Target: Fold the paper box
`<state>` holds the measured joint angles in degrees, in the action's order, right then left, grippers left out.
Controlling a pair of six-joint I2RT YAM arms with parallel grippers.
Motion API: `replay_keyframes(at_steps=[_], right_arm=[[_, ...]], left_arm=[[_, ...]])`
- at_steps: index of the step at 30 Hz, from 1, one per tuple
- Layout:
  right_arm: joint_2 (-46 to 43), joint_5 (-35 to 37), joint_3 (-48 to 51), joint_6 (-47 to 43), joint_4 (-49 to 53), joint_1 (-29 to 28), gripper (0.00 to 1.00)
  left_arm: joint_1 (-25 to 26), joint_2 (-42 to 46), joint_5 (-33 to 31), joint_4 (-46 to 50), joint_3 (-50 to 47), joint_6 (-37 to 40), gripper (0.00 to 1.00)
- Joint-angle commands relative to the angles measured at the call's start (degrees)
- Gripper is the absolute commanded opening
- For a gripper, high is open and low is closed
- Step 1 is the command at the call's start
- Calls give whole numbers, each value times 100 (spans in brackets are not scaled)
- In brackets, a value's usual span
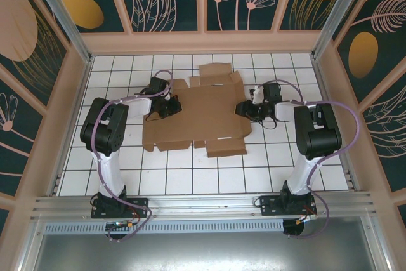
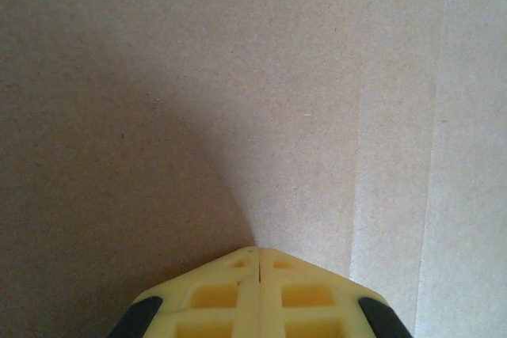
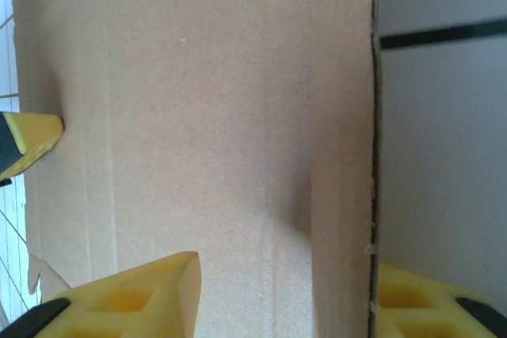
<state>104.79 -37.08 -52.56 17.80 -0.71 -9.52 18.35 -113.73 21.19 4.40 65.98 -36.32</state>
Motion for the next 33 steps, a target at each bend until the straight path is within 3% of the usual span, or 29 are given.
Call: replay_keyframes(at_steps=[1,6,9,17,21,26,30,33], right_arm=[[-189,112,91,18,-101,-50,37],[-539,915,-167,-253,377,-245,19],[-592,1764,-647,-554,1020,-512,10],[-146,4512,-2286,-1645,2693,-1538,8],[81,5371,-2889,-2217,3002,-1977,10],[367,6037,-3384,-2728,3169,-2345,10],[624,6435,-3691,-3074,3230,-2538,11],[691,6417,-3844,-3081,3210,-2590,11]], left_arm=[[-32,-179,-115,166,-172,-6,0],[-28,-169,-86,140,-180,-24,0],[-22,-100,-65,84,-233,-78,0],[279,320,620,-266,-554,-579,0],[246,875,693,-231,-508,-685,0],[116,1223,1095,-446,210,-1132,0],[116,863,1462,-745,984,-1640,23],[125,345,1599,-730,1675,-1856,34]])
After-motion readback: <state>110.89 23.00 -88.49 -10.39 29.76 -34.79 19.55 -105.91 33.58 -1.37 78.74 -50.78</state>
